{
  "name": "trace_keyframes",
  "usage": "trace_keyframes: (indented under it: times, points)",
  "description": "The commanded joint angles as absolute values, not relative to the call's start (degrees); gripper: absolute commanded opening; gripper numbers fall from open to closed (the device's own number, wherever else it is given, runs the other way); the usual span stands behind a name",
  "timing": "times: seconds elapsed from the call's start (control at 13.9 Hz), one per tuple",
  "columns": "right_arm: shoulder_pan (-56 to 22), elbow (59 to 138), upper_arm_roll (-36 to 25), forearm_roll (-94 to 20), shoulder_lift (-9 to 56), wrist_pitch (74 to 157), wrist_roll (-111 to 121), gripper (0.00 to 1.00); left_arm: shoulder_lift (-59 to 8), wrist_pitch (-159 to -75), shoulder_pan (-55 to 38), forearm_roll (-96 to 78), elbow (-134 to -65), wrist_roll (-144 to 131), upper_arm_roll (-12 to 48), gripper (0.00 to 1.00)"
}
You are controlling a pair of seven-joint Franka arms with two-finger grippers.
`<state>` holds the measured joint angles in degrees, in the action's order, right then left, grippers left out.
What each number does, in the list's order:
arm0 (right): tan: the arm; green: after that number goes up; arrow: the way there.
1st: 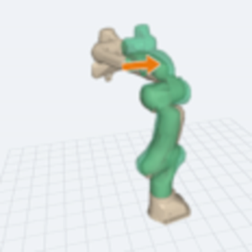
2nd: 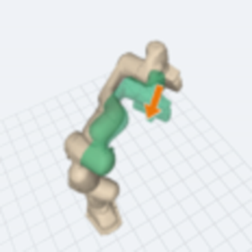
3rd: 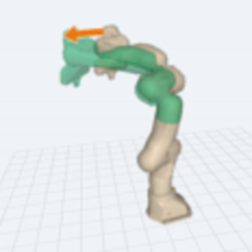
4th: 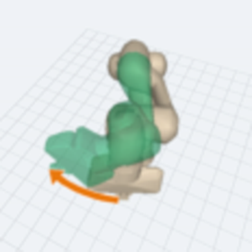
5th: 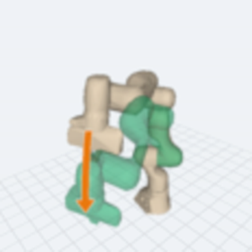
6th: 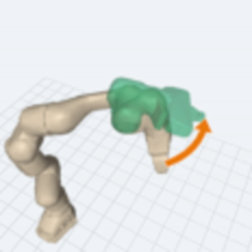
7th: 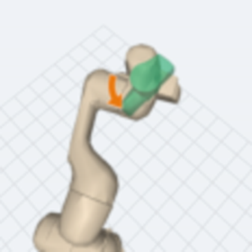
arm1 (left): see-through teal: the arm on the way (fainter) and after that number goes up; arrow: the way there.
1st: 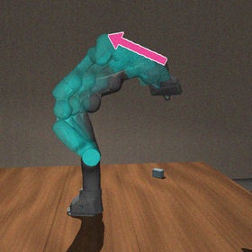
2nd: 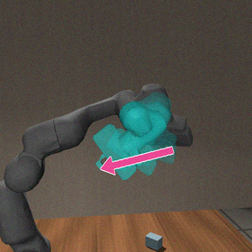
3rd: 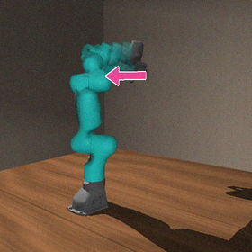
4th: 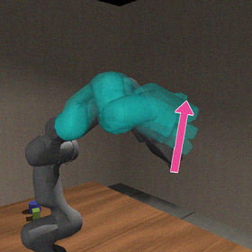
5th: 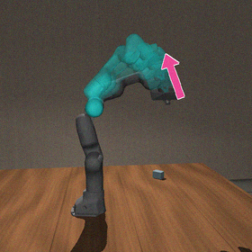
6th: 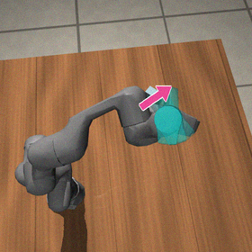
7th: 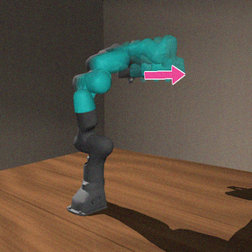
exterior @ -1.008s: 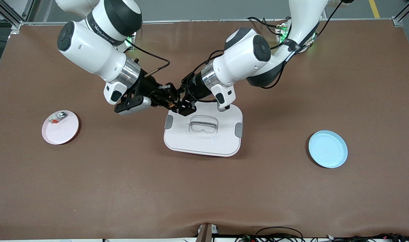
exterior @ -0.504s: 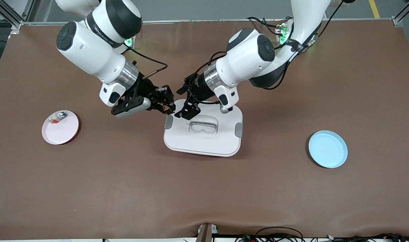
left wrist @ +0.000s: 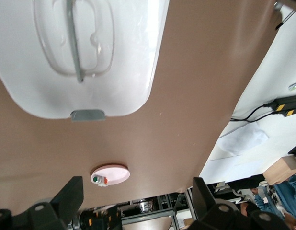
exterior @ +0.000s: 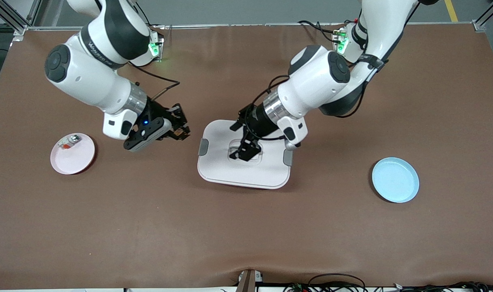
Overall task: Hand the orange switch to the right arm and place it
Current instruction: 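Carry the switch to the white plate while the left gripper withdraws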
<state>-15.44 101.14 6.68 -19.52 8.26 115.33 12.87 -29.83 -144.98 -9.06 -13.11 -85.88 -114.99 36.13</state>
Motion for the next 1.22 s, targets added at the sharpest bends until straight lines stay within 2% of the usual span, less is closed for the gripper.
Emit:
trace_keyframes:
  times: [0.0, 0.29, 0.86, 1.01, 1.15]
  points:
    - [-12.31, 100.46, 7.29, -12.33, 8.26, 110.75, 18.70, 0.00, -30.06, -143.71, -7.04, -10.21, -86.13, -114.26, 35.78, 1.00]
    - [-7.83, 101.85, 7.21, -10.21, 7.65, 108.28, 34.33, 0.00, -29.27, -142.38, -3.70, -8.88, -89.20, -110.67, 35.68, 1.00]
    - [2.18, 106.79, 7.29, -1.33, 6.15, 108.54, 63.15, 0.00, -24.71, -142.38, 4.39, -7.21, -96.93, -92.32, 35.51, 1.00]
    - [5.00, 108.97, 7.29, 0.52, 5.98, 110.55, 70.36, 0.00, -23.56, -142.38, 6.58, -5.03, -99.39, -83.10, 35.42, 1.00]
    - [8.16, 113.62, 7.29, 0.88, 5.36, 115.99, 78.62, 0.00, -23.12, -142.47, 9.30, 0.50, -100.89, -73.26, 35.51, 1.00]
